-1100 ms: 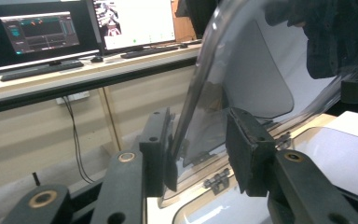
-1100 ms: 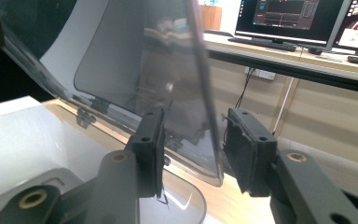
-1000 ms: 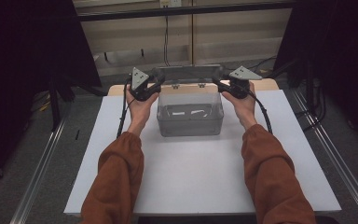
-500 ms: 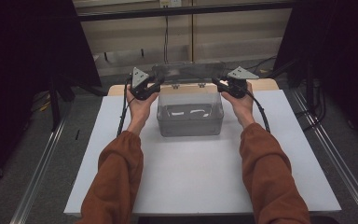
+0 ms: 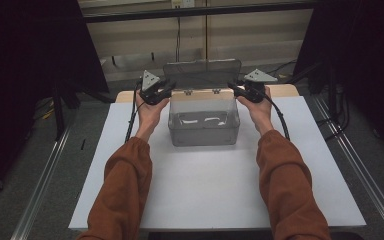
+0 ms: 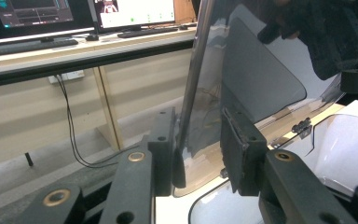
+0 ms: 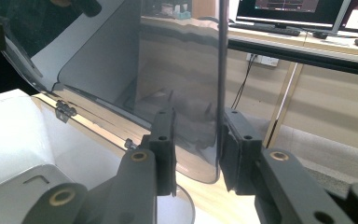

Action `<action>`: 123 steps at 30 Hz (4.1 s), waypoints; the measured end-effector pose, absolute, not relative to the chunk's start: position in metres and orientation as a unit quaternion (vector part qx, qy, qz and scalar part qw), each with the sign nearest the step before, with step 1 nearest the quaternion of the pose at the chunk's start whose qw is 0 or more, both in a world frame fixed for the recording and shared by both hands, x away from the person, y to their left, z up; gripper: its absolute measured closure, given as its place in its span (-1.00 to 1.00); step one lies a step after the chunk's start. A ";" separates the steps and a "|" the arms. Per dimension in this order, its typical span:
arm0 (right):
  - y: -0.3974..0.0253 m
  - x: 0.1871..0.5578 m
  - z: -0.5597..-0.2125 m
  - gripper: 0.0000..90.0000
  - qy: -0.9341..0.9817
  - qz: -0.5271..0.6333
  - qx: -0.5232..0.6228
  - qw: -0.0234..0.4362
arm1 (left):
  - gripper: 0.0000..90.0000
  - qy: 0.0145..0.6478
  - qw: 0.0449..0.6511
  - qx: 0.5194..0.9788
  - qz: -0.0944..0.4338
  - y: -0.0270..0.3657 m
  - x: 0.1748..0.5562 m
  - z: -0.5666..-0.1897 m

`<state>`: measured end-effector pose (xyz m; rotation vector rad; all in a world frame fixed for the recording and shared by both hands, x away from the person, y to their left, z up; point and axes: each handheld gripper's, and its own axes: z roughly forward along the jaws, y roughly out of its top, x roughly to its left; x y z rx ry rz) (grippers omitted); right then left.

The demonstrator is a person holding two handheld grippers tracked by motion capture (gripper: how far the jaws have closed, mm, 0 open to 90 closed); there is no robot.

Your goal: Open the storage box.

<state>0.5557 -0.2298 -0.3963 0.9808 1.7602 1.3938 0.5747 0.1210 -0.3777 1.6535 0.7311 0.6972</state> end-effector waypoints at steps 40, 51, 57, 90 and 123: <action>-0.234 0.578 -0.407 0.65 0.675 0.529 0.411 0.311 | 0.53 0.363 0.529 0.724 0.252 0.116 0.608 -0.401; -0.233 0.585 -0.404 0.59 0.669 0.520 0.451 0.278 | 0.47 0.392 0.526 0.720 0.227 0.113 0.615 -0.400; -0.233 0.589 -0.403 0.58 0.660 0.524 0.476 0.252 | 0.45 0.407 0.528 0.715 0.208 0.113 0.618 -0.400; -0.234 0.607 -0.403 0.41 0.657 0.500 0.538 0.170 | 0.10 0.461 0.487 0.722 0.166 0.102 0.630 -0.400; -0.231 0.613 -0.416 0.15 0.630 0.499 0.583 0.117 | -0.02 0.482 0.474 0.723 0.145 0.104 0.633 -0.404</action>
